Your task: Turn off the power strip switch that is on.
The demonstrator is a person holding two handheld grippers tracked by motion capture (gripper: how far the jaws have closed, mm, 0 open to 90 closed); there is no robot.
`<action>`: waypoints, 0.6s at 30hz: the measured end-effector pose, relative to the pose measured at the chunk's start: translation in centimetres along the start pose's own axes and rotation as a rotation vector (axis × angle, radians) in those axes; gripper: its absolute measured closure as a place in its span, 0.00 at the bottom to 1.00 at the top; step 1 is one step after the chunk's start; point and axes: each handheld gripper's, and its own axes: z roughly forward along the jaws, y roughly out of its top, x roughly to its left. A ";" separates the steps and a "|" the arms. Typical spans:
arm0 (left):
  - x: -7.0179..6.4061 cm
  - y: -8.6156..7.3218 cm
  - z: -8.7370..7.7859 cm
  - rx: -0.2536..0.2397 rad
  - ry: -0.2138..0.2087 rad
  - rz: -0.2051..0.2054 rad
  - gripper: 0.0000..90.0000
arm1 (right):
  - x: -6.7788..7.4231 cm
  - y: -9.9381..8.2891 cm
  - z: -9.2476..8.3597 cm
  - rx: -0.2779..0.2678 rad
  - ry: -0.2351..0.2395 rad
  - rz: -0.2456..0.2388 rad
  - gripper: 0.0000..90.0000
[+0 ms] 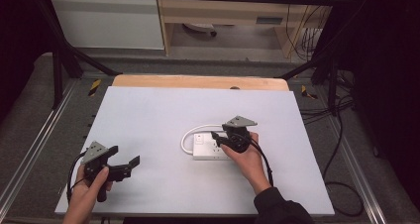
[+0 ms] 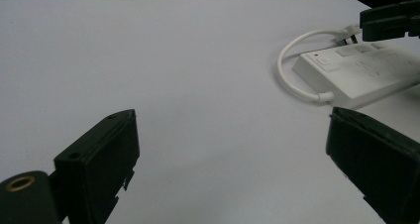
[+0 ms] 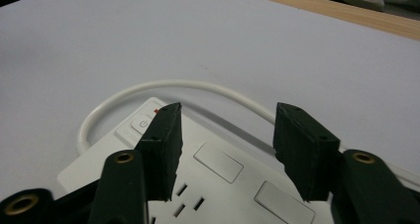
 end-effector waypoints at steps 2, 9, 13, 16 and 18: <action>0.0 0.0 0.0 0.001 0.000 0.000 0.07 | -0.1 0.1 -0.1 -0.002 0.004 0.013 0.40; -0.1 0.0 0.1 0.005 -0.003 0.001 0.07 | 0.0 0.3 0.0 0.006 -0.002 0.016 0.19; 0.0 0.0 0.1 0.005 -0.003 0.001 0.07 | -0.1 0.6 -0.2 0.000 -0.001 0.022 0.12; -0.1 0.0 0.1 0.006 -0.002 0.002 0.07 | -0.3 0.8 -0.5 -0.007 -0.009 0.028 0.09; -0.1 0.0 0.1 0.007 -0.002 0.004 0.07 | -0.4 0.9 -0.6 -0.007 -0.016 0.031 0.08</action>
